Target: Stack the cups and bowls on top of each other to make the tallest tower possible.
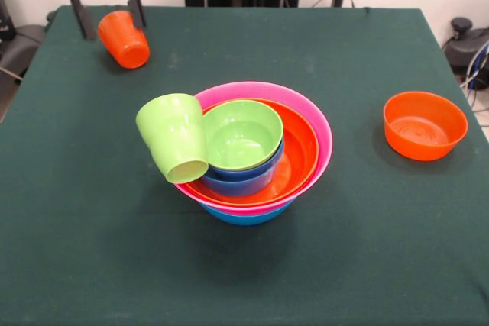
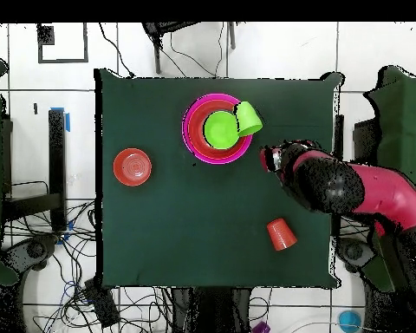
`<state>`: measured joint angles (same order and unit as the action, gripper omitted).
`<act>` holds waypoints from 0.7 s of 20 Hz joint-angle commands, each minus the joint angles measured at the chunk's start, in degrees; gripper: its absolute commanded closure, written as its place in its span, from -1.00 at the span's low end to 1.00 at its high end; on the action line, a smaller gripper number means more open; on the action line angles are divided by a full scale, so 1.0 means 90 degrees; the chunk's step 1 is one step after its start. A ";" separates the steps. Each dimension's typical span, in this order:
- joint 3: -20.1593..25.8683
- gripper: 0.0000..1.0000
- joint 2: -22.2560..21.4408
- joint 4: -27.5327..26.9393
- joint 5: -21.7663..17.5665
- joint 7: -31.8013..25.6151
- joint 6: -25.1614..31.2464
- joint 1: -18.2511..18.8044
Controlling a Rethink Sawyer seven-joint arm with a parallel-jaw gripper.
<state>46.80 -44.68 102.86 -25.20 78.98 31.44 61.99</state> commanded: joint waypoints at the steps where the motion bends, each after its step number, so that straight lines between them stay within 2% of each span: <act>1: 0.0051 -1.00 -0.1360 0.1633 0.0477 0.0916 -0.0049 -0.0014; 6: 0.0074 -1.00 -0.1820 0.1962 0.0849 0.0768 -0.0030 0.0053; 14: -0.0118 -1.00 -0.1989 0.2103 0.1056 0.0714 -0.0128 -0.0013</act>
<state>46.84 -61.59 116.34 -16.36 78.98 31.45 63.66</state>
